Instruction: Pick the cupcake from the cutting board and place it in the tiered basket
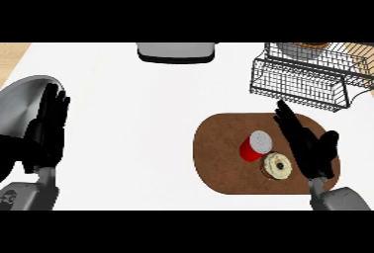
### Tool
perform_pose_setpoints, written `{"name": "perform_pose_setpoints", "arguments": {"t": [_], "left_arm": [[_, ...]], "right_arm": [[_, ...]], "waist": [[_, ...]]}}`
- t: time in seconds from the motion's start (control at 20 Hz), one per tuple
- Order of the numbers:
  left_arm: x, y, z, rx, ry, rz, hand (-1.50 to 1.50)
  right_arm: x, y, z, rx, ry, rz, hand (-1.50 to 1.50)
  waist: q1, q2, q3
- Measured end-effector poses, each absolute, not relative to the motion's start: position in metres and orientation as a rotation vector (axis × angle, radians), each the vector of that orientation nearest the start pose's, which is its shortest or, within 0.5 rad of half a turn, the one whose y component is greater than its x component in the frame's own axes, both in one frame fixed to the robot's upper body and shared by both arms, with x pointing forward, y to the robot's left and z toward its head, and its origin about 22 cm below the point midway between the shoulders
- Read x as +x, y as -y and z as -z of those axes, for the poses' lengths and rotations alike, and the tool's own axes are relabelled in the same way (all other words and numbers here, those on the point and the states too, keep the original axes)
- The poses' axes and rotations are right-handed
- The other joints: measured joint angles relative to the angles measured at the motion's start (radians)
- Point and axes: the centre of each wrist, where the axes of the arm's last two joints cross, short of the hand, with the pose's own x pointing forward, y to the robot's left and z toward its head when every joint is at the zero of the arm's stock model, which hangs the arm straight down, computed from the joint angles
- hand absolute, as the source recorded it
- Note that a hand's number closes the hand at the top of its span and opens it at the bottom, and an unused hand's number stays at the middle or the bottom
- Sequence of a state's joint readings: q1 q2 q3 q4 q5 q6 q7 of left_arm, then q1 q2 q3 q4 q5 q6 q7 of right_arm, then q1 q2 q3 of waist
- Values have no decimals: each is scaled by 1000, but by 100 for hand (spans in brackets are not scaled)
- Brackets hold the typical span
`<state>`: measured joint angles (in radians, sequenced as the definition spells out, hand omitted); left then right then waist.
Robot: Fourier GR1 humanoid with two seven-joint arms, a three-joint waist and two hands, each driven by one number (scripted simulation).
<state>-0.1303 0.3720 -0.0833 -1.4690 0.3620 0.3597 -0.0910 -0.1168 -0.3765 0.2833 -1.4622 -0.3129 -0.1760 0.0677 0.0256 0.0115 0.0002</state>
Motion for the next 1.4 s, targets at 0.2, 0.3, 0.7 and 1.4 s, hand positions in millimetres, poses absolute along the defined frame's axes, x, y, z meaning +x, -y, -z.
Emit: {"name": "perform_pose_setpoints", "arguments": {"t": [0.2, 0.3, 0.7, 1.4], "left_arm": [[271, -299, -31, 326, 1632, -72, 0], [271, -308, -36, 396, 1621, 24, 0], [266, -315, -28, 447, 1540, 163, 0], [276, -300, -34, 438, 1536, 228, 0]], "right_arm": [[261, 255, -26, 51, 1494, -119, 150], [264, 262, -42, 93, 1565, -79, 150], [222, 327, -35, -438, 1448, 133, -150], [197, 330, -155, -518, 1168, -508, -150]], "waist": [[-22, -8, 1], [-30, -11, 1], [-66, -16, 0], [-24, -11, -3]]}}
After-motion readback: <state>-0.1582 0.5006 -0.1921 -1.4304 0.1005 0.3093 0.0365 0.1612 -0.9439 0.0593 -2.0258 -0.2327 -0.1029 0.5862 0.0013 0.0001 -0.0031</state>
